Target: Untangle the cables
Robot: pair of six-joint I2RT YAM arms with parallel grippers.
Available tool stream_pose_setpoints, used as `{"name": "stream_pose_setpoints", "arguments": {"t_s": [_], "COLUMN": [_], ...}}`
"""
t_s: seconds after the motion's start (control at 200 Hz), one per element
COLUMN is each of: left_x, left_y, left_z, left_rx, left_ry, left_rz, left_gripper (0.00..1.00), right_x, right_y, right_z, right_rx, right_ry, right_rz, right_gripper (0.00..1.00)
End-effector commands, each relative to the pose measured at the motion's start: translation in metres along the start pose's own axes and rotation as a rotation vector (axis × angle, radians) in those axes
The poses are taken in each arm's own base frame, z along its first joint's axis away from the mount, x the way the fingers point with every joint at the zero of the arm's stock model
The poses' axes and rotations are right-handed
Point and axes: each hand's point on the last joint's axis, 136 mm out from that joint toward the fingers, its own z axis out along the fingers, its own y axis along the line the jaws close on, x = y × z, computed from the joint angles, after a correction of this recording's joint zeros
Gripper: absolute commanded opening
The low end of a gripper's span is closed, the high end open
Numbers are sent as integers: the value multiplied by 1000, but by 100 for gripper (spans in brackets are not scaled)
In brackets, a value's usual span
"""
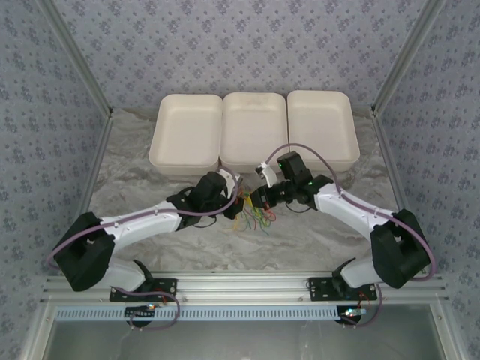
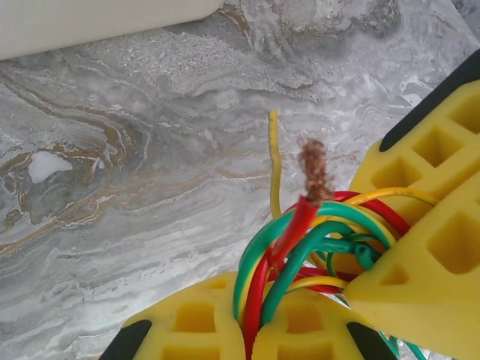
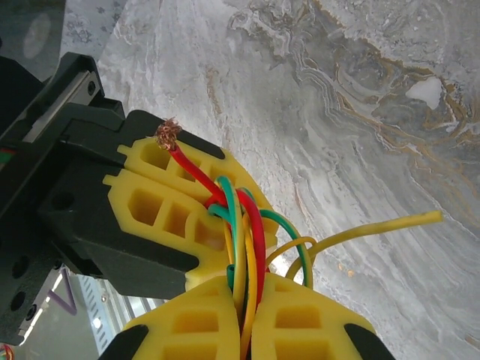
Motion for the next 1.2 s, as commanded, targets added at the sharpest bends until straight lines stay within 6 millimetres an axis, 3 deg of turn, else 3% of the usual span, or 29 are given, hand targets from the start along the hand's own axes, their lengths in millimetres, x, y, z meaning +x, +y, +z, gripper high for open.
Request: {"name": "stream_pose_setpoints", "arguments": {"t_s": [0.0, 0.07, 0.205, 0.22, 0.42, 0.49, 0.53, 0.63, 0.69, 0.74, 0.814, 0.864, 0.929, 0.959, 0.969, 1.049, 1.194], "left_x": [-21, -19, -14, -14, -8, -7, -8, -16, -21, -25, -29, -32, -36, -39, -39, -44, -53], "left_y": [17, 25, 45, 46, 58, 54, 49, 38, 34, 31, 29, 28, 24, 22, 21, 13, 2], "left_z": [-16, -26, -42, -44, -58, -56, -53, -45, -41, -38, -35, -34, -34, -34, -34, -38, -49], "left_rx": [-122, -191, -326, -337, -397, -371, -348, -285, -259, -237, -213, -193, -157, -139, -133, -91, -64], "left_ry": [-23, 41, 138, 141, 179, 167, 151, 81, 30, -14, -74, -113, -159, -182, -187, -240, -325], "left_rz": [86, 161, 268, 277, 344, 324, 301, 204, 135, 78, -2, -51, -100, -119, -125, -149, -146], "left_gripper": [0, 0, 0, 0, 0, 0, 0, 0, 0, 0, 0, 0, 0, 0, 0, 0, 0], "right_x": [16, 28, 33, 24, 1, -12, -17, -25, -31, -21, -31, -33, -26, -20, -27, -12, -10], "right_y": [20, 3, -19, -17, -29, -20, -10, 14, 26, 23, 18, 10, 3, 0, 6, -10, -15], "right_z": [-7, -6, -6, -7, -23, -30, -32, -35, -40, -42, -60, -78, -89, -89, -94, -101, -95], "right_rx": [-2, 149, 307, 315, 472, 468, 436, 344, 306, 303, 355, 376, 263, 189, 141, 37, -46], "right_ry": [129, 248, 378, 364, 361, 299, 258, 146, 65, 24, -163, -332, -579, -681, -738, -955, -1005], "right_rz": [-68, -110, -157, -173, -305, -340, -347, -318, -274, -195, -35, 148, 429, 538, 560, 819, 1093], "right_gripper": [0, 0, 0, 0, 0, 0, 9, 46, 58, 63, 69, 83, 98, 99, 99, 99, 99]}}
